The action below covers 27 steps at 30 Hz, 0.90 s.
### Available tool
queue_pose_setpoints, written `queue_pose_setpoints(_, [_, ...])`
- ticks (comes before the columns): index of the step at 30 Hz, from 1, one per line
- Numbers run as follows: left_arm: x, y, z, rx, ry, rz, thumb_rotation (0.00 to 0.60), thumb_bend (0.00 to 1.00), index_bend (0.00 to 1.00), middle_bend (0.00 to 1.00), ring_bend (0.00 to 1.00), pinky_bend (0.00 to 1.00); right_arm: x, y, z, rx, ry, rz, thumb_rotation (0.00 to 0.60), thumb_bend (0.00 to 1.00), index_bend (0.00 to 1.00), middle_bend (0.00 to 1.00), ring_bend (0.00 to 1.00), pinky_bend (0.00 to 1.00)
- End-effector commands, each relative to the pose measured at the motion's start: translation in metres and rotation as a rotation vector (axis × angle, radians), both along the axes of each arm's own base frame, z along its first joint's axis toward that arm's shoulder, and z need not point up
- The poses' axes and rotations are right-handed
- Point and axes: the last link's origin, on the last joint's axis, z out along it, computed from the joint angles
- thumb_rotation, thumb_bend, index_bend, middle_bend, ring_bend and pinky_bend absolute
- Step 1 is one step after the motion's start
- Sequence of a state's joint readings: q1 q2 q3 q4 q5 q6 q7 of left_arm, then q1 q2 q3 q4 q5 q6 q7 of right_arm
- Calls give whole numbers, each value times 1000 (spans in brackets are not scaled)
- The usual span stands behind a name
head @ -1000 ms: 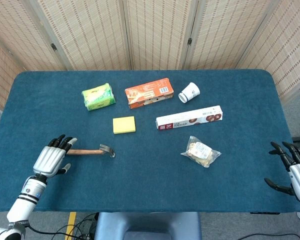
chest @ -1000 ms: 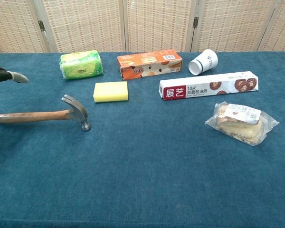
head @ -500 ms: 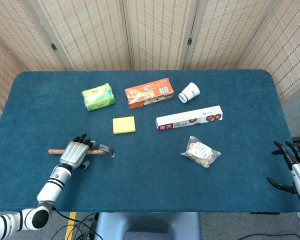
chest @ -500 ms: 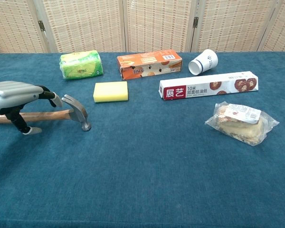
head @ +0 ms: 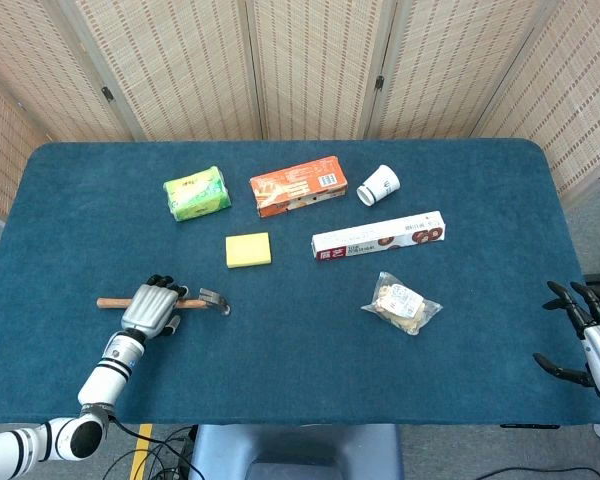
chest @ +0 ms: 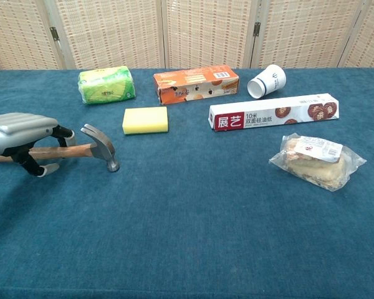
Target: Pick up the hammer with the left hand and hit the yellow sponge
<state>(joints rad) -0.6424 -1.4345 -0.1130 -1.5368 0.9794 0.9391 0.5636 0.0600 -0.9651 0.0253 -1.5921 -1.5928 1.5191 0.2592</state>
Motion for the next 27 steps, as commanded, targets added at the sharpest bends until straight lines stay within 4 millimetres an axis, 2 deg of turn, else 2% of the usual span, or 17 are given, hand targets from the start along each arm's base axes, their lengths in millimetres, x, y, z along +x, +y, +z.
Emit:
queue_pose_setpoints(1, [-1, 0, -1, 2, -4, -2, 600, 505, 372, 420, 205, 184, 0, 0, 0, 1, 1, 0, 600, 73, 77, 333, 94, 121])
queue_pose_setpoints(7, [-1, -1, -2, -2, -3, -5, 600, 591, 383, 434, 223, 184, 1, -2, -1, 3, 2, 3, 600, 73, 77, 340, 94, 121])
queue_pose_setpoints(27, [-4, 3, -5, 25, -37, -24, 600, 669, 555, 617, 398, 195, 2, -5, -3, 12, 9, -9, 600, 73, 77, 344, 94, 121])
